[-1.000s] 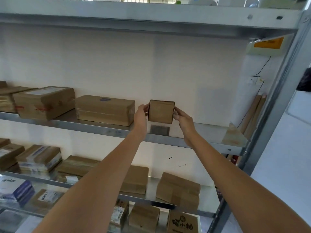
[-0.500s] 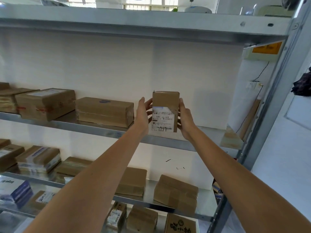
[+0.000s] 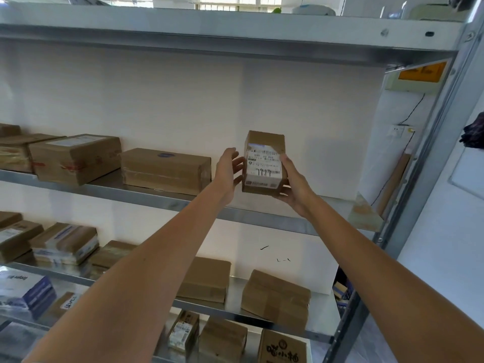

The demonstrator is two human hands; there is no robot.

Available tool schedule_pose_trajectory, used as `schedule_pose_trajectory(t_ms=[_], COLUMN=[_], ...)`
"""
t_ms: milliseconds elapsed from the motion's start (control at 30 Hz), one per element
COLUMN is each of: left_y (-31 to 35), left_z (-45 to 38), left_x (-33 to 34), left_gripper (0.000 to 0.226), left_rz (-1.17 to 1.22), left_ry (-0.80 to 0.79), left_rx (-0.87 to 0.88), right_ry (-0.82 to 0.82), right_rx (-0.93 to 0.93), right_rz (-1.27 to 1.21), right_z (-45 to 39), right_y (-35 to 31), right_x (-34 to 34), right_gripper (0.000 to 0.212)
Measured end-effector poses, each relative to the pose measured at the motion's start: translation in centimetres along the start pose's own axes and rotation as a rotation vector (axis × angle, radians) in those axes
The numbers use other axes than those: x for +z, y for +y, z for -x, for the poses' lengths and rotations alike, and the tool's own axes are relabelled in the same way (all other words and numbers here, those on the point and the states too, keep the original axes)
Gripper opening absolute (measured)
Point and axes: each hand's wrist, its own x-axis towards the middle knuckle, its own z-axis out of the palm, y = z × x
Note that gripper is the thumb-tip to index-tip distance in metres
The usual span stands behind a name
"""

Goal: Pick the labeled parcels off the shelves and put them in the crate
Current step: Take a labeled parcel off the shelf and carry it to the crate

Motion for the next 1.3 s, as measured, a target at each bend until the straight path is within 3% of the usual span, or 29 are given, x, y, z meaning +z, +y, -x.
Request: schedule_pose_trajectory(t_ms=[267, 433, 600, 733, 967, 1200, 1300], left_y=[-0.9, -1.2, -1.2, -1.1, -1.7, -3.7, -4.1], left_z=[-0.3, -0.4, -0.4, -0.4, 0.1, 0.0, 0.1], left_x=[0.1, 0.3, 0.5, 0.1, 0.0, 0.2, 0.2], left_gripper=[0.041, 0.046, 0.051, 0.049, 0.039, 0.063, 0.063], left_rz=[-0.046, -0.030, -0.007, -0.038, -0.145, -0.196, -0.191], left_ry=[-0.054, -0.089, -0.077, -0.060, -0.085, -0.092, -0.111], left_rx=[0.002, -0.028, -0.048, -0.048, -0.037, -0.182, -0.227], right_ry=[0.165, 0.310, 0.396, 0.347, 0.271, 0.207, 0.205], right_rx=[-0.001, -0.043, 0.005, 0.061, 0.028, 0.181, 0.200], right_rz=[-0.001, 0.019, -0.011, 0.017, 0.044, 0.065, 0.070], right_z=[0.0, -0.5, -0.2, 0.0, 0.0, 0.1, -0.5], right_y=[-0.9, -1.1, -1.8, -2.1, -0.4, 1.3, 2.1], right_x=[0.3, 0.8, 1.3, 1.6, 2.0, 0.8, 1.0], right_gripper=[0.060, 0.050, 0.057, 0.059, 0.038, 0.057, 0.068])
